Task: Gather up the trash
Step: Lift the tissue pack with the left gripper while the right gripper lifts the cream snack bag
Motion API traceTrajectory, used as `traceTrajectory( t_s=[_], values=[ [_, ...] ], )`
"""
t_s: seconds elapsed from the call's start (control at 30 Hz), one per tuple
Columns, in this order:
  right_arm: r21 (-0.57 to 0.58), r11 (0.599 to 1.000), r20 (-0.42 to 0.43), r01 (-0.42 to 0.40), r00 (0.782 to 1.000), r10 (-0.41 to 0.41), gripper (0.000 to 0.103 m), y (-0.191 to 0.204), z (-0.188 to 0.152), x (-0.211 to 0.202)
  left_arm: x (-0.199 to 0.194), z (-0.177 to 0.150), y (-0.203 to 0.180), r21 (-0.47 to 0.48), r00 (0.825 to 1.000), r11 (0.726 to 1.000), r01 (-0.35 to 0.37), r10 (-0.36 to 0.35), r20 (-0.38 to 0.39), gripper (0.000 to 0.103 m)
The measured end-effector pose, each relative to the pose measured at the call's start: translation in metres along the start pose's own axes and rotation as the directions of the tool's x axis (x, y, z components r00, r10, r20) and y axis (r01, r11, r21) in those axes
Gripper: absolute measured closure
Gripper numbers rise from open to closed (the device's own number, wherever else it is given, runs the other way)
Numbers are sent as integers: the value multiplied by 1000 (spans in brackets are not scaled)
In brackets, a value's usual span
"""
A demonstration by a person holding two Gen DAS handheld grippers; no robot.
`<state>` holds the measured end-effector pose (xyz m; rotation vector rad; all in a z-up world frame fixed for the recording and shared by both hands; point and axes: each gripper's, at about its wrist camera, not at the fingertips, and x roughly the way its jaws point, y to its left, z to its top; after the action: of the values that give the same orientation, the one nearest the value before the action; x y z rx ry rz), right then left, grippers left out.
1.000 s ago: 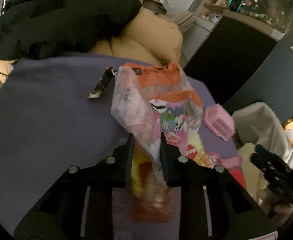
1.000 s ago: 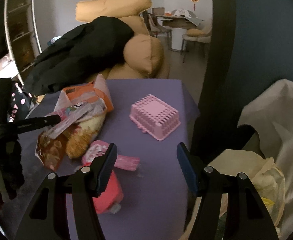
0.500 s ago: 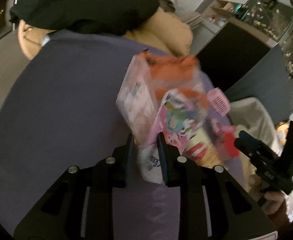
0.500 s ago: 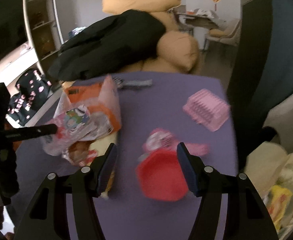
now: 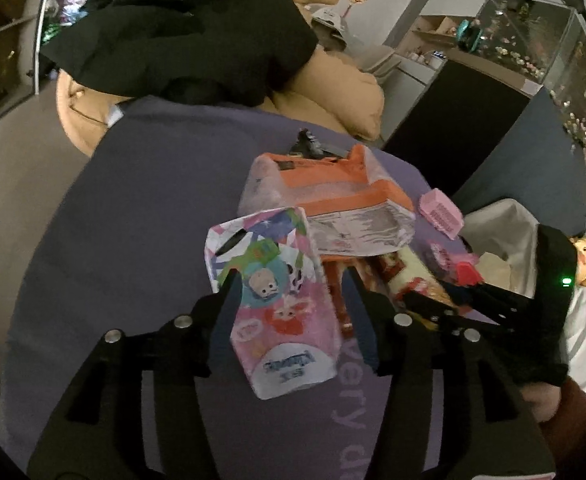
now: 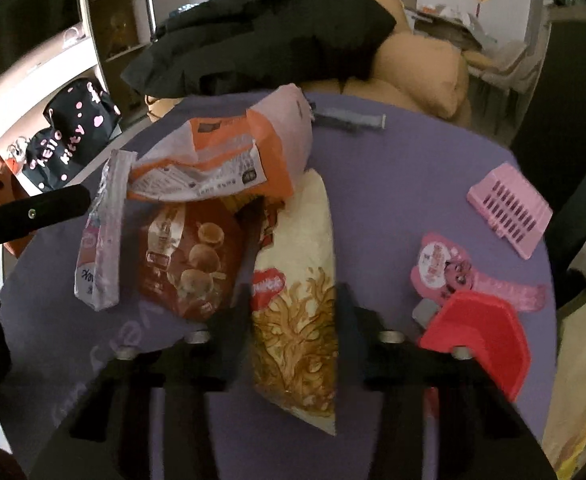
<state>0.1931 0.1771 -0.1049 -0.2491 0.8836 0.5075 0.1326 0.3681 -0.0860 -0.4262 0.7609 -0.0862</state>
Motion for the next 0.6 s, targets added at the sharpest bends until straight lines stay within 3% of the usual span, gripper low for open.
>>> traceTrajectory(
  t_s=[0.1, 0.33, 0.47, 0.6],
  values=[
    [2, 1000, 16, -3, 1000, 3, 73, -2, -9, -13, 0, -2, 6, -19, 1000, 1000, -25, 25, -2, 52],
    [137, 988, 115, -78, 991, 62, 74, -18, -43, -63, 6, -8, 21, -103, 996, 991, -88, 89, 2, 49],
    [116, 992, 166, -46, 986, 26, 74, -16, -53, -87, 17, -14, 20, -121, 996, 989, -88, 85, -30, 48],
    [89, 995, 148, -36, 989, 22, 74, -16, -55, -95, 26, -16, 11, -105, 995, 990, -97, 93, -44, 48]
  ],
)
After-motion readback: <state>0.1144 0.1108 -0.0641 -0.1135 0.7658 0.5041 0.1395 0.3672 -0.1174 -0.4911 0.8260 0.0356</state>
